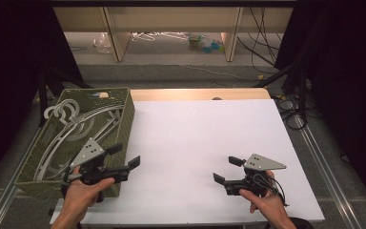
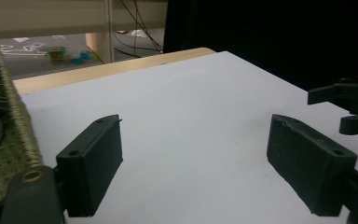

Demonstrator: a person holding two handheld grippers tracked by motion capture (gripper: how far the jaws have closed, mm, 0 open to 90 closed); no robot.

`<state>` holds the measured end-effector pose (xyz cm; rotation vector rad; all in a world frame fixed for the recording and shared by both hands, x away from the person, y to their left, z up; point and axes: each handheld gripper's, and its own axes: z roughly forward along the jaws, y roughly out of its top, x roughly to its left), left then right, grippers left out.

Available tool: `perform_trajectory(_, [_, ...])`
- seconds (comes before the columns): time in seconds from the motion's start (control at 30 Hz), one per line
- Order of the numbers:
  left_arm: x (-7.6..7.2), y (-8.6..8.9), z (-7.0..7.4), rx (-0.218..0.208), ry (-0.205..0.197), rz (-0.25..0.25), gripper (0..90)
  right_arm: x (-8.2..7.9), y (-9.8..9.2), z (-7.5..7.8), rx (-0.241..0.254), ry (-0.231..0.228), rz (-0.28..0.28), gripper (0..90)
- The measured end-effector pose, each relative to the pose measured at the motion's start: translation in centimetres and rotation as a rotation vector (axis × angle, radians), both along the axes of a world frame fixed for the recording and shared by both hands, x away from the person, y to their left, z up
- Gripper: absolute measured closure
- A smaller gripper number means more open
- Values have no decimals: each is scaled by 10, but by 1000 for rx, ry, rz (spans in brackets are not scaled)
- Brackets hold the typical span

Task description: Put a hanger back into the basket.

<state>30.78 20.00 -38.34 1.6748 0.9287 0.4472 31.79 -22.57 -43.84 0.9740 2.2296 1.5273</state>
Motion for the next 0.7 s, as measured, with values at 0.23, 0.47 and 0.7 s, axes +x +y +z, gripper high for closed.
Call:
perform_trajectory(0.23, [-9, -22, -13, -3, -22, -50, 160, -3, -1, 1, 6, -10, -3, 157])
perform_trajectory(0.47, [-22, -39, -26, 25, -59, -79, 159, -8, 1, 2, 1, -19, 3, 156])
perform_trajectory(0.7, [-33, -45, -44, 78, -70, -105, 161, -18, 6, 5, -1, -38, 9, 156])
